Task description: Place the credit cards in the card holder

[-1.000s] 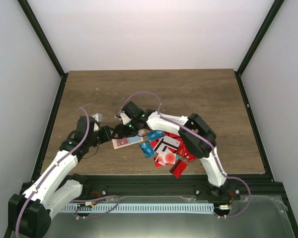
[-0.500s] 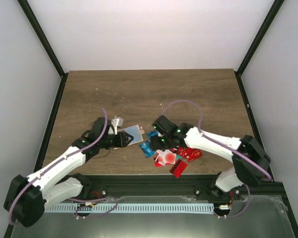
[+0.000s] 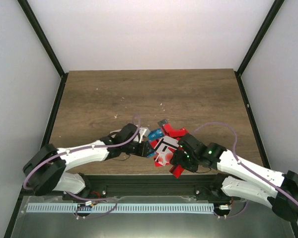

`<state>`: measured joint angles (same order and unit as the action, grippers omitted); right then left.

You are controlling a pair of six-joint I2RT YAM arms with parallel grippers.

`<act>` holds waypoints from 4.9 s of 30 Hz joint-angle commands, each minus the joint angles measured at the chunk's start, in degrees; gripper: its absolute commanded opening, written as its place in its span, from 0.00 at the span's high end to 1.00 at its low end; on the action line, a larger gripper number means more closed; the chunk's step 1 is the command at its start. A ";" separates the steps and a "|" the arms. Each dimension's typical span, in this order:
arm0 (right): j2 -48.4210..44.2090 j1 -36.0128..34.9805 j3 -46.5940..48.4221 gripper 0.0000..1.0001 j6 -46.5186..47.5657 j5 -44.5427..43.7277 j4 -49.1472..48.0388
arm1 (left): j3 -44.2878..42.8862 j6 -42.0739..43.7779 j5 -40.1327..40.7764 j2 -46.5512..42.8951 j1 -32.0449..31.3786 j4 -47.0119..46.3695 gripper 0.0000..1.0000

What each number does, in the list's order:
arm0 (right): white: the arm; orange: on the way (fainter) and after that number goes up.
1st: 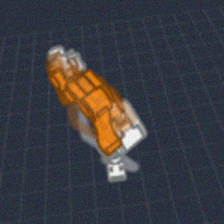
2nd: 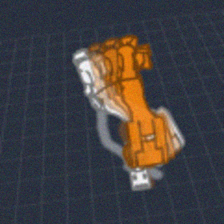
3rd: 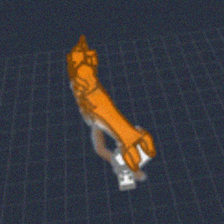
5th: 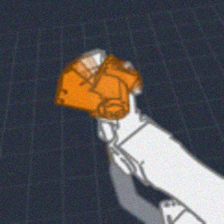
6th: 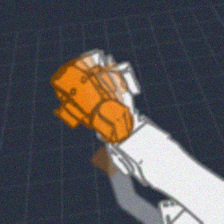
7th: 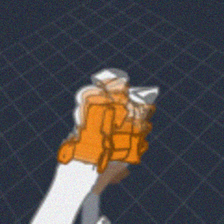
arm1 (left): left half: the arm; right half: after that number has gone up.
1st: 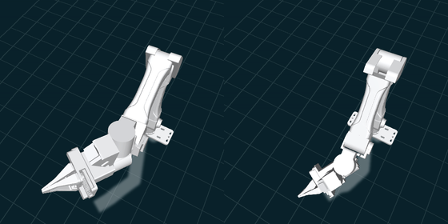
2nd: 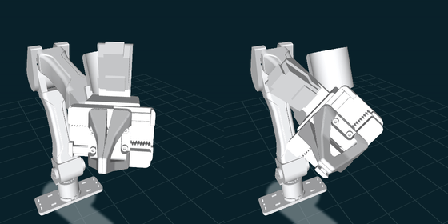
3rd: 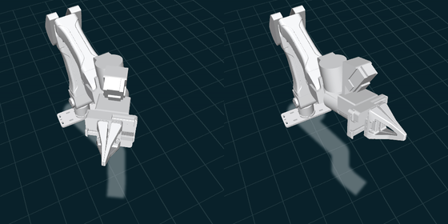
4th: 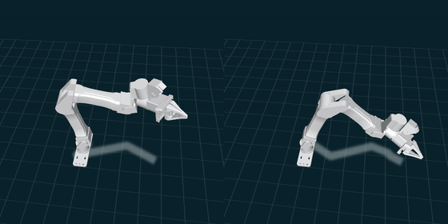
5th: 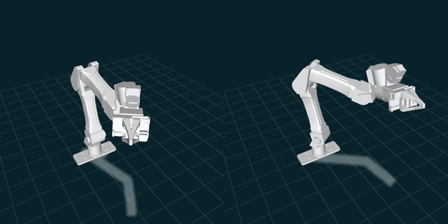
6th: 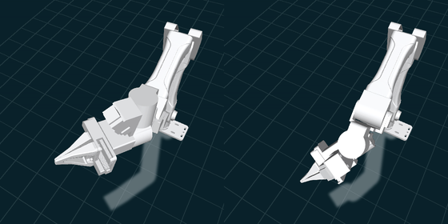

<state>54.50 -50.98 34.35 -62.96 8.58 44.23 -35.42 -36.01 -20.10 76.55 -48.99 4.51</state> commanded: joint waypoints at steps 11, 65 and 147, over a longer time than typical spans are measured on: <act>-10.84 -0.52 -15.93 0.33 -14.74 7.38 -8.23 | -12.22 0.85 -4.47 17.61 -10.95 -5.42 0.78; -17.03 1.80 0.90 0.99 2.90 -11.57 -6.46 | -5.57 2.90 4.22 -4.13 3.29 5.99 0.84; 34.76 15.64 21.64 0.33 36.31 25.35 -38.80 | 6.98 -5.06 -10.48 -17.14 28.91 7.80 0.96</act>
<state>83.77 -35.70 50.22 -24.49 37.12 3.92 -28.73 -40.51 -29.19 57.41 -23.00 8.62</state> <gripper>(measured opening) 0.715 0.041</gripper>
